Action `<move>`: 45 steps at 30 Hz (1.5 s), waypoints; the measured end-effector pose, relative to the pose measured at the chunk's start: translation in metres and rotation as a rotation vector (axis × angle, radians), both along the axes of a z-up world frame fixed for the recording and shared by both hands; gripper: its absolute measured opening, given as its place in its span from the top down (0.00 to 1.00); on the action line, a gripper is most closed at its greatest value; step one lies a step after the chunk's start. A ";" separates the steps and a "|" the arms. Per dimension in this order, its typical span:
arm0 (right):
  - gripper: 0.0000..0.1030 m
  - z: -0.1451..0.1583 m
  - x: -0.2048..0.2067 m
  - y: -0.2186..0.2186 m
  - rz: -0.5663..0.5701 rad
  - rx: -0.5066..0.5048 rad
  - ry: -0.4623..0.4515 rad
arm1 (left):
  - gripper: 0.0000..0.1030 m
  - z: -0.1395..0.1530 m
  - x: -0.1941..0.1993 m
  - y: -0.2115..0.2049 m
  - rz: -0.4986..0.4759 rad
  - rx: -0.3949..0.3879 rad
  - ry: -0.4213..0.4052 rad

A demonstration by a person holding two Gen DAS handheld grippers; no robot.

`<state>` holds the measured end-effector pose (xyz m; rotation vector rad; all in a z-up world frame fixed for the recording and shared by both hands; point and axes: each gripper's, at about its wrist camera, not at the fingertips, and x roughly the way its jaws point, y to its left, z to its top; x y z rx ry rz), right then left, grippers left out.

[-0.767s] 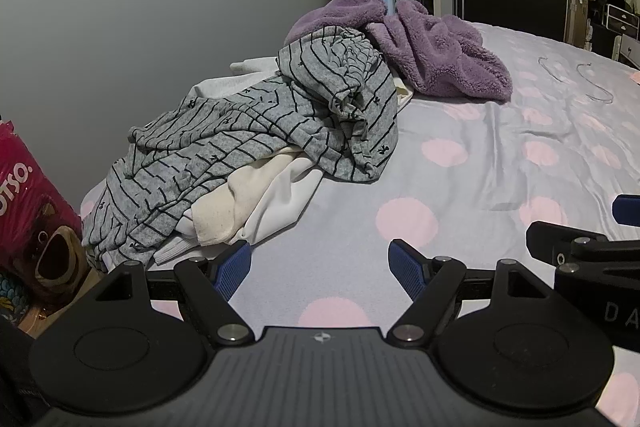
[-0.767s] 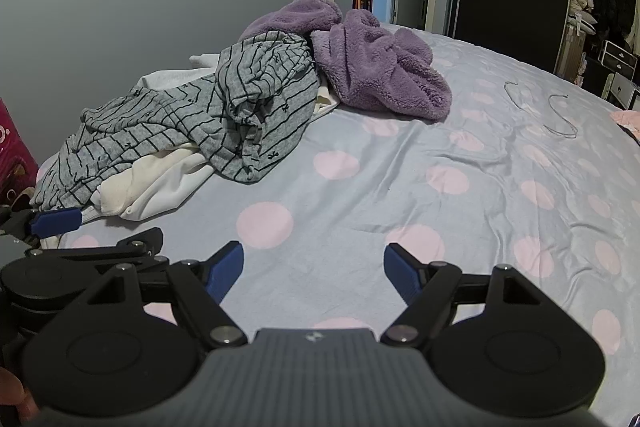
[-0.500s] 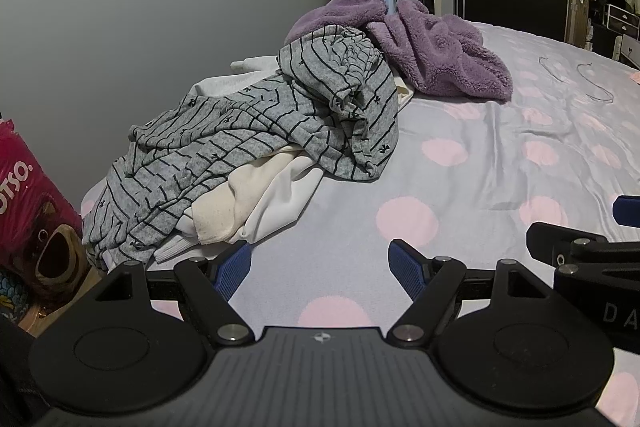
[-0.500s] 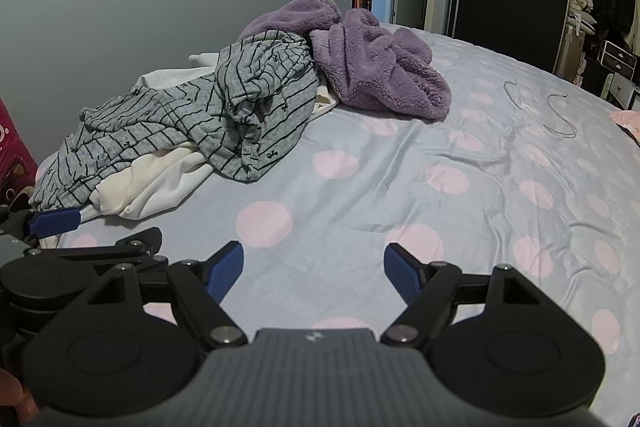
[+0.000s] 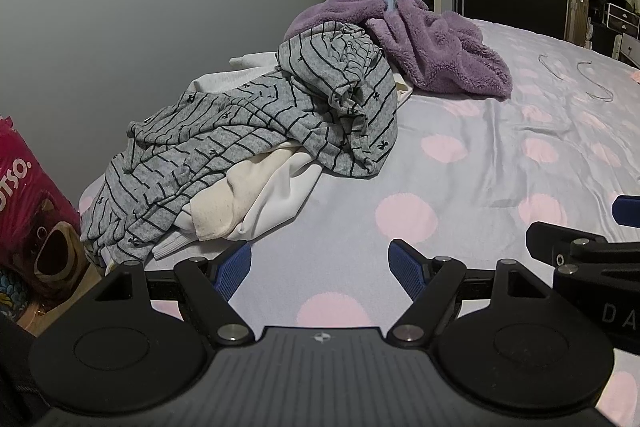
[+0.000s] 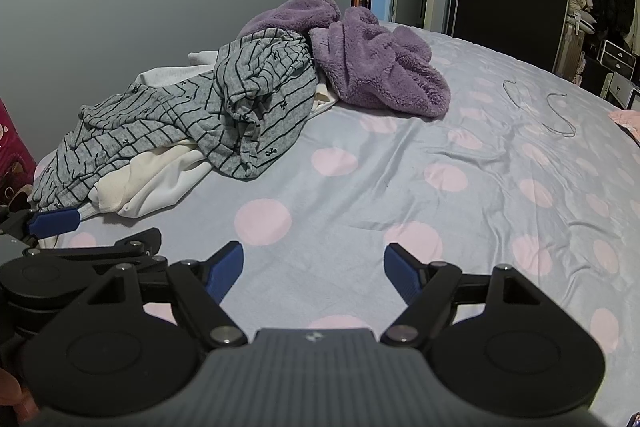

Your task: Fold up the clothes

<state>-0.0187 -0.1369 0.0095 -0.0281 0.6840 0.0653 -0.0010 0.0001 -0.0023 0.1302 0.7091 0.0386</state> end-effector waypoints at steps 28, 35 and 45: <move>0.23 -0.004 0.000 0.001 -0.001 -0.008 0.010 | 0.27 -0.001 0.002 -0.001 -0.002 0.005 0.016; 0.23 -0.004 -0.001 0.000 -0.002 -0.003 0.007 | 0.27 -0.002 0.002 -0.002 0.000 0.003 0.023; 0.23 -0.007 -0.003 -0.003 -0.019 0.014 -0.037 | 0.30 -0.008 0.003 -0.005 -0.014 -0.005 0.049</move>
